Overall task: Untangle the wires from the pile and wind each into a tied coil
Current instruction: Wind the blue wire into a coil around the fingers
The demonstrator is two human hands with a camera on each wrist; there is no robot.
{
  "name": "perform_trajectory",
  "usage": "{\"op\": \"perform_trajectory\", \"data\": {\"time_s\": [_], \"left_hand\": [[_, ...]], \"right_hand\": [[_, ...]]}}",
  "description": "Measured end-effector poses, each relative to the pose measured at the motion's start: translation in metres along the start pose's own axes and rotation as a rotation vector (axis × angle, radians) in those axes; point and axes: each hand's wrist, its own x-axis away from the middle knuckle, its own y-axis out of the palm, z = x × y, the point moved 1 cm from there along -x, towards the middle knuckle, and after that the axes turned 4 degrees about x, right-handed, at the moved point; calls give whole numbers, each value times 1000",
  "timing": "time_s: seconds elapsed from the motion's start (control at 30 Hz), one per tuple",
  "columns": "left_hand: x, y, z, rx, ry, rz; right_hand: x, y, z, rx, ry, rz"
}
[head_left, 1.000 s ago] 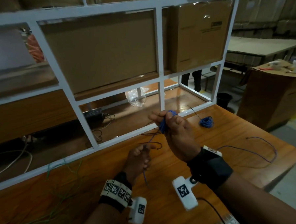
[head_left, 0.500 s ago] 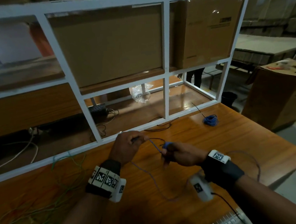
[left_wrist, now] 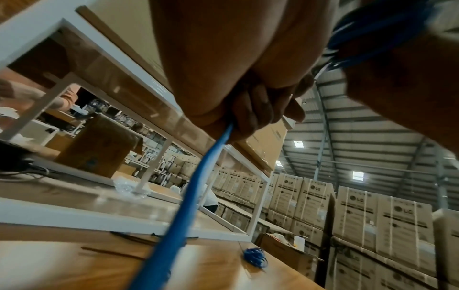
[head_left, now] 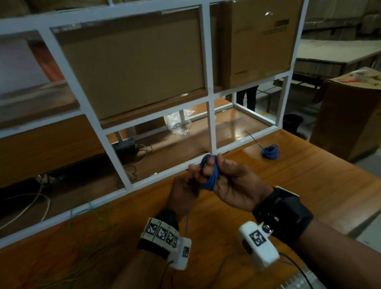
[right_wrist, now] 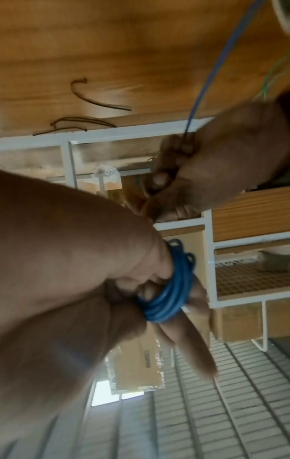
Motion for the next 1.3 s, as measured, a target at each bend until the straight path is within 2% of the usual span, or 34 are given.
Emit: {"op": "perform_trajectory", "data": {"time_s": [0.1,0.13,0.2,0.27,0.3,0.37,0.47,0.53,0.63,0.77,0.9,1.03,1.13,1.23,1.3], "left_hand": [[8,22,-11,119,-146,-35],[12,26,-12,121,-186,-63],[20,26,-17,76,-221,-98],[28,19,-24,-59,-185,-95],[32,14,-29,-156,-164,-81],[36,1,-34,-306,-121,-62],[34,-11,-27,-424,-60,-34],[29,-15,-16,-445,28,21],[21,-21,-1,-514,134,82],[10,-20,15,-498,207,32],[1,-16,20,-269,162,45],[0,0,23,-3,123,55],[1,24,21,351,-38,16],[5,47,5,290,-203,77],[15,56,-2,345,-282,-1]], "right_hand": [[-8,-3,-5,13,-173,297],[-9,-5,-6,108,-232,409],[-10,-17,-10,516,-312,605],[-6,-29,-17,1166,-298,779],[-2,-35,-20,1475,-235,829],[8,-43,-23,1855,-20,794],[20,-51,-12,2012,369,482],[26,-55,-3,1937,452,301],[30,-46,2,1584,492,232],[29,-33,4,1210,551,86],[30,-19,2,782,466,-71],[25,-7,-7,284,296,-93],[13,0,-8,-54,76,-3],[1,3,-9,-97,-88,176],[-1,-3,-13,-18,-166,405]]}}
